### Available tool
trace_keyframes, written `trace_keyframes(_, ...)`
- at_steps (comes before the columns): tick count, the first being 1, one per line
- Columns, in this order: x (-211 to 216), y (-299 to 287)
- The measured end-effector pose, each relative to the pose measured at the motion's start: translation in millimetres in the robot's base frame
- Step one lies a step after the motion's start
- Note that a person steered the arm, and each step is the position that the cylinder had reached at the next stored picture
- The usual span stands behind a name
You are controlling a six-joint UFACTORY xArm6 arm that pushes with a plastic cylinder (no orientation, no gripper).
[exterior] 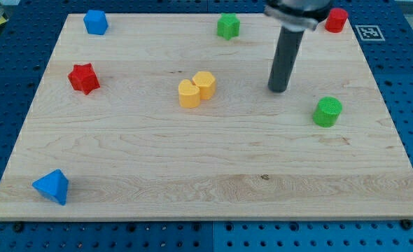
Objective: Move the green circle to the center right
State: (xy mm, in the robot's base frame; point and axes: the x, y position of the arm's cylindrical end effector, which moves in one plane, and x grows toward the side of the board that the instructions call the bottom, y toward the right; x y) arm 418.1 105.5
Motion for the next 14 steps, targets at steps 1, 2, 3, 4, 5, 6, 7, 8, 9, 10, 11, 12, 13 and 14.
trace_keyframes(1, 32.9, -15.2)
trace_keyframes(2, 40.0, -8.3)
trace_keyframes(3, 43.7, 44.4)
trace_keyframes(4, 43.7, 58.0)
trace_keyframes(5, 44.0, 63.2)
trace_keyframes(6, 49.0, 64.6)
trace_keyframes(7, 69.8, 64.7)
trace_keyframes(8, 73.9, 66.5)
trace_keyframes(9, 73.0, 74.7)
trace_keyframes(10, 73.0, 97.8)
trace_keyframes(11, 73.0, 108.2)
trace_keyframes(12, 69.8, 109.2)
trace_keyframes(13, 64.5, 109.2)
trace_keyframes(14, 49.7, 109.2)
